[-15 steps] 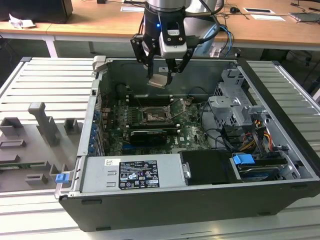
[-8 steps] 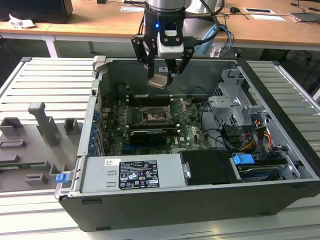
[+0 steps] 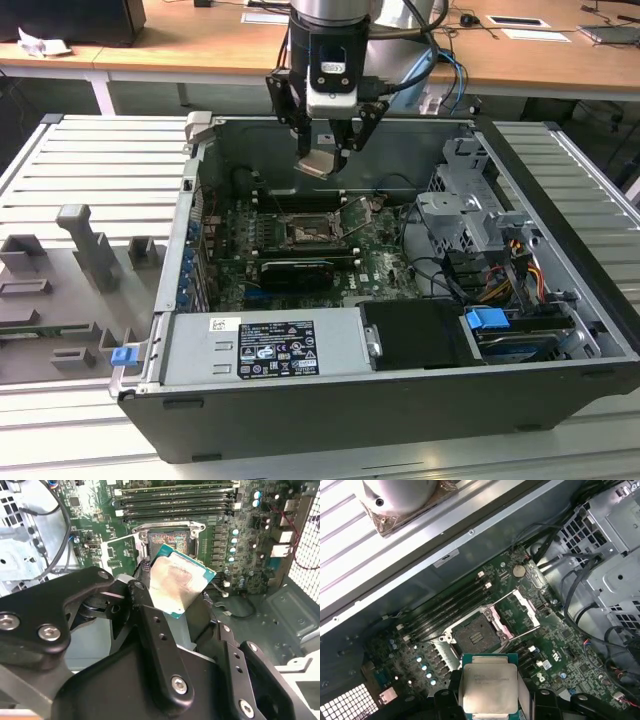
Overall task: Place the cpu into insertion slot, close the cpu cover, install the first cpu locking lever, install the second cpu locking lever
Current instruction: 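Place the cpu into insertion slot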
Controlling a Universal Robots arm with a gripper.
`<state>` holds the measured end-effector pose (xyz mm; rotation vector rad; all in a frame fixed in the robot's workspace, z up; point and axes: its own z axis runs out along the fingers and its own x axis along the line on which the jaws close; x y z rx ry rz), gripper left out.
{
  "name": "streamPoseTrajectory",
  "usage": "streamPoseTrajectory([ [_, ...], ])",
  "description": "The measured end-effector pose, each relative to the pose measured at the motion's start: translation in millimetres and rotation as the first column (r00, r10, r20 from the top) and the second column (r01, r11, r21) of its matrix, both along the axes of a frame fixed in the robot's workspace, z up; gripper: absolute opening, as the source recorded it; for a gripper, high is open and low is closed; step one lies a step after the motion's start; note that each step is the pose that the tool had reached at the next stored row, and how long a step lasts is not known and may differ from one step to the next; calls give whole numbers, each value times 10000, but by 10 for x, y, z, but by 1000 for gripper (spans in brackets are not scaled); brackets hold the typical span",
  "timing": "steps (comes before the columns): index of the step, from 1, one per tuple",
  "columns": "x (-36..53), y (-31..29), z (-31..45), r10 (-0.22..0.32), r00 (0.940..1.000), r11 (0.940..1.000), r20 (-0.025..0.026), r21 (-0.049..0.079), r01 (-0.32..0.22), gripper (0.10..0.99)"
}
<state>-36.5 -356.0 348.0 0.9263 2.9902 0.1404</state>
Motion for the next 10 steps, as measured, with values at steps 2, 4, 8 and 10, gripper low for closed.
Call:
streamPoseTrajectory([
  [2, 0, 0, -3, -212, 9998, 9998, 1, 1, 212, 525],
  [4, 0, 0, -4, -418, 9991, 9991, 0, 0, 418, 525],
  [8, 0, 0, -9, -933, 9956, 9956, 0, 0, 933, 525],
  [10, 0, 0, -12, -1199, 9928, 9928, 1, 0, 1199, 525],
])
